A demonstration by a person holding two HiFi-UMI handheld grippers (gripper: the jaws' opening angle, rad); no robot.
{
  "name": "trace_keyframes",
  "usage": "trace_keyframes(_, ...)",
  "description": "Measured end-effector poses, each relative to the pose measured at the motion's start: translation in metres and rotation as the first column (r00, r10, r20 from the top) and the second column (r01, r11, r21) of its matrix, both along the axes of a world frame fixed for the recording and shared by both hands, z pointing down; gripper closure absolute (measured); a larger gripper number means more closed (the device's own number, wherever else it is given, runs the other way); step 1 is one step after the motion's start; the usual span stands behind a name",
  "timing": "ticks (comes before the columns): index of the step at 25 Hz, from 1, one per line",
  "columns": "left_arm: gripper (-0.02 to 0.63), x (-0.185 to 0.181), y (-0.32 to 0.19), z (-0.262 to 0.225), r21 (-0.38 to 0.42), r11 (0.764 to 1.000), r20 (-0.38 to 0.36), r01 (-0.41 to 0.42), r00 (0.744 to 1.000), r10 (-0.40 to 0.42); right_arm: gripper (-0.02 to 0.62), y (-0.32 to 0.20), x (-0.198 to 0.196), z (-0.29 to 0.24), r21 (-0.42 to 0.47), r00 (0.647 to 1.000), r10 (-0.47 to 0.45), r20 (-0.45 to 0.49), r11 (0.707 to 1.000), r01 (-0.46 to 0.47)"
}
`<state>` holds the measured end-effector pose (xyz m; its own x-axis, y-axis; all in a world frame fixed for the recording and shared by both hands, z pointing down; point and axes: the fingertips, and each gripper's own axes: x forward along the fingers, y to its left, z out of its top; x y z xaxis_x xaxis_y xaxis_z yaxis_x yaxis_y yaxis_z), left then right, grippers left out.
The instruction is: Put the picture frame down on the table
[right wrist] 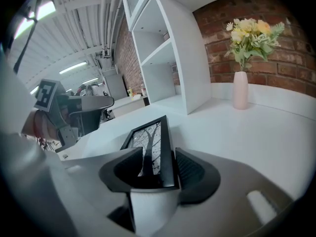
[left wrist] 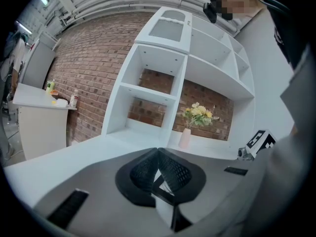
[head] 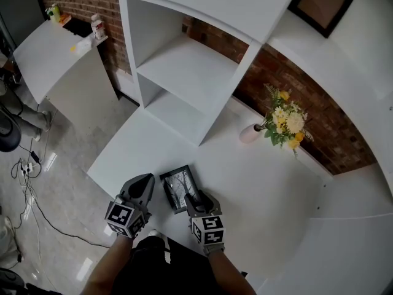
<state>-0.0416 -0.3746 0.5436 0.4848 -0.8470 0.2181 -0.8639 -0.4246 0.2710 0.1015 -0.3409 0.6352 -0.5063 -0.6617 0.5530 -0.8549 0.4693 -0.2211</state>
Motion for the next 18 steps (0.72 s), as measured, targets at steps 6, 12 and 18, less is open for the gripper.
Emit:
trace_keyframes(6,0.612,-0.007,0.003,-0.001,0.001,1.000,0.001,0.021,1.000,-0.021,0.387,-0.001,-0.003,0.003,-0.015,1.000,-0.005,-0.020,1.000,0.005)
trace_keyframes(12,0.612,-0.013,0.011,-0.004,0.001,0.999,0.011,0.040,0.999,-0.040,0.390,0.001,-0.007,0.008,-0.018,0.996,-0.035,-0.082,0.999,0.034)
trace_keyframes(18,0.612,-0.026,0.017,-0.006,0.003,0.997,0.019,0.072,0.997,-0.072,0.390,0.001,-0.008,0.008,-0.004,0.994,-0.040,-0.103,0.999,0.040)
